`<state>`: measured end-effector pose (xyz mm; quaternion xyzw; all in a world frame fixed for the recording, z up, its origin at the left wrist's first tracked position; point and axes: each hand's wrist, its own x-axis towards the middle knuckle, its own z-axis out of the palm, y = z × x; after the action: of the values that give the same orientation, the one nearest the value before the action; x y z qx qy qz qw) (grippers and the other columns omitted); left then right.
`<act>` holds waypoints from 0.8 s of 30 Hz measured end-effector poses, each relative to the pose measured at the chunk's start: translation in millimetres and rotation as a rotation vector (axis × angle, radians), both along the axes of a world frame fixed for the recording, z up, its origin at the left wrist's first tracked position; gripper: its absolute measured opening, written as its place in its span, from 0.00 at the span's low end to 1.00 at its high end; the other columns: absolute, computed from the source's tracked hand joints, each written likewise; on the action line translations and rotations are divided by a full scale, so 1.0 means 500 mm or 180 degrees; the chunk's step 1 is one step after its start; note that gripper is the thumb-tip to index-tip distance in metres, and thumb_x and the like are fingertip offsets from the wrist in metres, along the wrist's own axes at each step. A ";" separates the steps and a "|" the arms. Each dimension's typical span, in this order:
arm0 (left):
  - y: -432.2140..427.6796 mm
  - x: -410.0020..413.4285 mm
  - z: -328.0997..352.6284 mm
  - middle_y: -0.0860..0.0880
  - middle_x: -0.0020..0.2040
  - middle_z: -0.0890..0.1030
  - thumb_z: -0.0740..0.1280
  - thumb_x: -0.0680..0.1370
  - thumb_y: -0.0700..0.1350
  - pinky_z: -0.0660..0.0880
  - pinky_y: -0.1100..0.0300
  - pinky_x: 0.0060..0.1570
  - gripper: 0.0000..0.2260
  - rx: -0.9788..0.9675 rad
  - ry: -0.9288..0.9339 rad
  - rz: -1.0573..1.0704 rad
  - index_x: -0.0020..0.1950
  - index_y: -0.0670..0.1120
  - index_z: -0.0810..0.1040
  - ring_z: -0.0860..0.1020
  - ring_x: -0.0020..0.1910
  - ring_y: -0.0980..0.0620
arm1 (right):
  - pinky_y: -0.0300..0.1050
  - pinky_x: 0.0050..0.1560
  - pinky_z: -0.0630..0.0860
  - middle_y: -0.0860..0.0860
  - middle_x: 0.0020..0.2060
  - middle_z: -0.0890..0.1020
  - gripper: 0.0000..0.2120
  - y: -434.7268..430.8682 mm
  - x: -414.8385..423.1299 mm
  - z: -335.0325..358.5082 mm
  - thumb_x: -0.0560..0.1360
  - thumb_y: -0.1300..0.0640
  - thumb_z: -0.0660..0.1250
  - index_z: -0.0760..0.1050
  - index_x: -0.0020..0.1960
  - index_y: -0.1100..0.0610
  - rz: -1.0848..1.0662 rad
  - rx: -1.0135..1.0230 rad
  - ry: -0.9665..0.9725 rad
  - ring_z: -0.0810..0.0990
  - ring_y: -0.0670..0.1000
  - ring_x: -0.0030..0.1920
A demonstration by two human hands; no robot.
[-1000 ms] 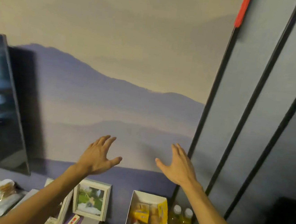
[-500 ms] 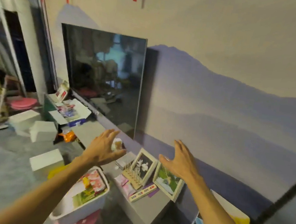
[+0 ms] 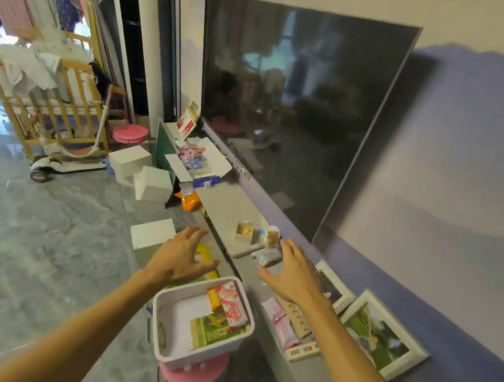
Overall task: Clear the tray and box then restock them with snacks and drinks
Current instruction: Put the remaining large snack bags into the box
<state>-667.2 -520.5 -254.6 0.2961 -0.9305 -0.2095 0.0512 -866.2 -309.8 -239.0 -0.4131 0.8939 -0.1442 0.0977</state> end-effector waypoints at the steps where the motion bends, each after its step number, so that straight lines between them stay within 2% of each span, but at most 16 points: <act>1: -0.026 -0.007 -0.021 0.48 0.80 0.66 0.60 0.72 0.77 0.72 0.44 0.71 0.44 0.0039 -0.0064 0.0011 0.81 0.53 0.64 0.70 0.75 0.44 | 0.58 0.78 0.66 0.53 0.85 0.58 0.49 -0.033 -0.005 -0.022 0.76 0.28 0.66 0.51 0.86 0.51 0.0018 0.0046 -0.0042 0.61 0.58 0.83; 4: -0.081 -0.028 -0.089 0.47 0.81 0.66 0.60 0.71 0.77 0.71 0.45 0.72 0.45 0.0154 -0.0267 0.0045 0.82 0.53 0.64 0.70 0.75 0.43 | 0.57 0.75 0.70 0.54 0.84 0.60 0.51 -0.109 -0.019 -0.099 0.74 0.26 0.66 0.53 0.85 0.53 0.0090 0.0263 -0.0177 0.64 0.58 0.81; 7: -0.105 -0.049 -0.178 0.48 0.81 0.65 0.59 0.70 0.79 0.70 0.44 0.73 0.47 0.0363 -0.0470 0.0110 0.82 0.52 0.63 0.69 0.76 0.43 | 0.58 0.77 0.66 0.56 0.84 0.59 0.53 -0.158 -0.028 -0.180 0.74 0.24 0.65 0.52 0.86 0.55 0.0144 0.0535 -0.0302 0.62 0.59 0.82; 11: -0.111 -0.085 -0.328 0.48 0.80 0.66 0.59 0.70 0.79 0.71 0.46 0.72 0.47 0.0636 -0.0788 0.0156 0.82 0.52 0.63 0.70 0.75 0.43 | 0.54 0.75 0.67 0.56 0.81 0.65 0.46 -0.206 -0.066 -0.314 0.77 0.30 0.67 0.57 0.83 0.56 0.0308 0.0844 -0.0405 0.66 0.59 0.79; 13: -0.109 -0.105 -0.418 0.48 0.80 0.67 0.59 0.70 0.79 0.71 0.47 0.72 0.48 0.0768 -0.0943 0.0190 0.82 0.52 0.63 0.70 0.75 0.44 | 0.55 0.74 0.68 0.56 0.80 0.66 0.46 -0.232 -0.090 -0.405 0.76 0.30 0.67 0.58 0.83 0.55 0.0377 0.0965 -0.0473 0.68 0.59 0.78; 18: -0.108 -0.147 -0.685 0.47 0.81 0.65 0.63 0.70 0.78 0.68 0.46 0.74 0.48 0.1096 -0.1282 0.0311 0.83 0.52 0.61 0.67 0.77 0.44 | 0.61 0.75 0.70 0.56 0.81 0.64 0.54 -0.297 -0.149 -0.707 0.67 0.22 0.58 0.54 0.84 0.50 0.0481 0.1246 -0.0419 0.67 0.61 0.79; 21: -0.112 -0.169 -0.843 0.47 0.82 0.63 0.60 0.65 0.84 0.67 0.44 0.75 0.55 0.1225 -0.1459 0.0236 0.84 0.52 0.58 0.66 0.78 0.43 | 0.64 0.77 0.67 0.55 0.82 0.62 0.54 -0.321 -0.163 -0.852 0.69 0.23 0.63 0.50 0.85 0.49 0.0599 0.1286 -0.0396 0.64 0.62 0.80; 24: -0.112 -0.194 -0.973 0.48 0.82 0.61 0.63 0.64 0.82 0.63 0.42 0.77 0.55 0.1231 -0.1606 0.0097 0.83 0.53 0.56 0.63 0.79 0.43 | 0.62 0.80 0.64 0.55 0.85 0.55 0.53 -0.330 -0.163 -0.960 0.72 0.24 0.65 0.48 0.85 0.49 0.0672 0.1302 -0.0240 0.60 0.63 0.82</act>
<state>-764.0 -576.5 -741.1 0.3569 -0.8522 -0.3016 -0.2353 -947.5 -474.9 -718.9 -0.4702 0.8521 0.0358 0.2272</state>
